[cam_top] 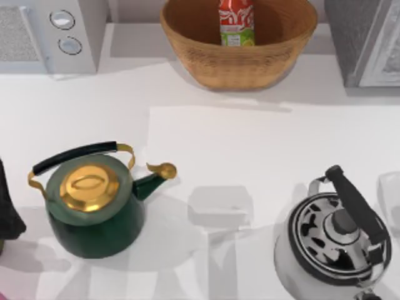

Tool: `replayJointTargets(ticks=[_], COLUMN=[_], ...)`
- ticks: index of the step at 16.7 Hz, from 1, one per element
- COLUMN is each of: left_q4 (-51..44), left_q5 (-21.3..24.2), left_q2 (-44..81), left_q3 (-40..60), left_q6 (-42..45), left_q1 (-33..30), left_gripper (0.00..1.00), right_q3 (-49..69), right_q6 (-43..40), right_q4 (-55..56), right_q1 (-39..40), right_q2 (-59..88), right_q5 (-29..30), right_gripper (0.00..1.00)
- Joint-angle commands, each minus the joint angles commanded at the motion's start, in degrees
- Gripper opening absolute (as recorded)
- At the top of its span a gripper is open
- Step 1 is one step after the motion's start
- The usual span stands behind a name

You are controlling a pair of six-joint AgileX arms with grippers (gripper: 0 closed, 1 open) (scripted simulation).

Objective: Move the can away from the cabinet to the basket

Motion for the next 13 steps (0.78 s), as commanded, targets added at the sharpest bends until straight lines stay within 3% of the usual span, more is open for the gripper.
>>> replayJointTargets(ticks=[5, 13], left_q4=[0.0, 0.0], left_q5=[0.0, 0.0], left_q2=[0.0, 0.0], left_q3=[0.0, 0.0], left_q6=[0.0, 0.0], left_q1=[0.0, 0.0], left_gripper=[1.0, 1.0], right_q3=[1.9, 13.2], right_q6=[-0.1, -0.7], right_q4=[3.5, 30.2], right_q1=[-1.7, -19.0], right_q2=[2.9, 27.5], right_q5=[-2.6, -23.3], right_gripper=[1.0, 1.0])
